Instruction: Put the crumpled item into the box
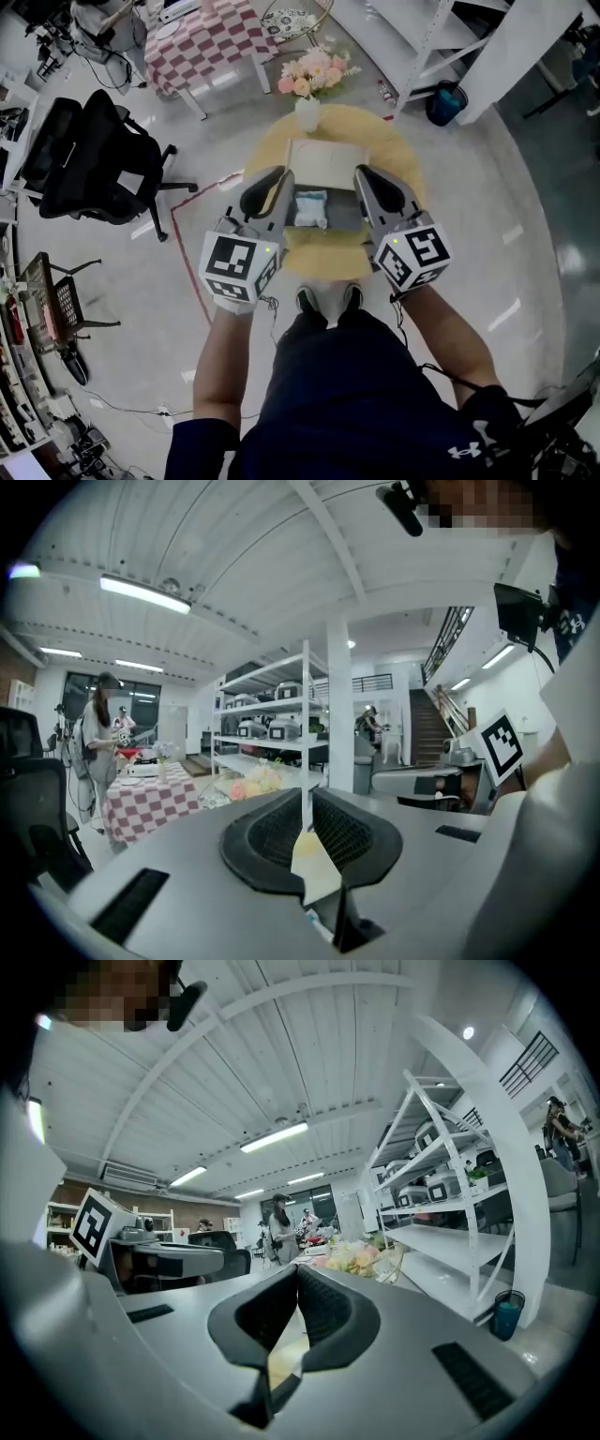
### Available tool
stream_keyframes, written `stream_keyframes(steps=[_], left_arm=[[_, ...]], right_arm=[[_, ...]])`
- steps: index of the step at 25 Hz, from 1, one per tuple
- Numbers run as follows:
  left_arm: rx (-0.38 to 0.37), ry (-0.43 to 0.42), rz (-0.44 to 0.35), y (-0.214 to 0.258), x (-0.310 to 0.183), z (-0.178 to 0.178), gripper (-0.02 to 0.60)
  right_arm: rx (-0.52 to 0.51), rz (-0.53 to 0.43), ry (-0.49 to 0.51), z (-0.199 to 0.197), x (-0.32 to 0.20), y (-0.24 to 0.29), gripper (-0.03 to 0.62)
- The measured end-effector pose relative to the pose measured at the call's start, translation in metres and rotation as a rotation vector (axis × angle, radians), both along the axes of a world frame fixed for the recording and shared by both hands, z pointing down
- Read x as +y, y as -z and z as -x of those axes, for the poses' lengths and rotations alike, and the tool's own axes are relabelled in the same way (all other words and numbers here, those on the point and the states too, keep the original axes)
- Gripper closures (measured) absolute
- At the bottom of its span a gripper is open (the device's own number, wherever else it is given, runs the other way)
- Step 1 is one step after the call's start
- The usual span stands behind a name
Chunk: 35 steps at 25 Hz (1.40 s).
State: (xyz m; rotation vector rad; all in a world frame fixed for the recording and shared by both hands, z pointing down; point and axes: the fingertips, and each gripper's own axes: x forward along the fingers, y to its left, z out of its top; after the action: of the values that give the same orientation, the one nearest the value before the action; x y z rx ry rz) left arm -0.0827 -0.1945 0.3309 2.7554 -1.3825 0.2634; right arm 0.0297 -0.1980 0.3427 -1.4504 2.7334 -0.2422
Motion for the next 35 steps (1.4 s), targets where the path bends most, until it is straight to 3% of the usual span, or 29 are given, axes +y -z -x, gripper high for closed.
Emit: stream_keyframes(steps=[19, 28, 35], left_arm=[[0.119, 0.096, -0.131, 0.062, 0.047, 0.014, 0.557], [0.103, 0.117, -0.211, 0.074, 0.053, 0.002, 0.565], [0.103, 0.106, -0.219, 0.072, 0.050, 0.005, 0.565]], right_arm=[[-0.038, -0.099, 0.073, 0.013, 0.029, 0.059, 0.583], [-0.022, -0.169, 0.094, 0.020, 0.044, 0.076, 0.582], [-0.020, -0.183, 0.092, 0.023, 0.045, 0.076, 0.583]])
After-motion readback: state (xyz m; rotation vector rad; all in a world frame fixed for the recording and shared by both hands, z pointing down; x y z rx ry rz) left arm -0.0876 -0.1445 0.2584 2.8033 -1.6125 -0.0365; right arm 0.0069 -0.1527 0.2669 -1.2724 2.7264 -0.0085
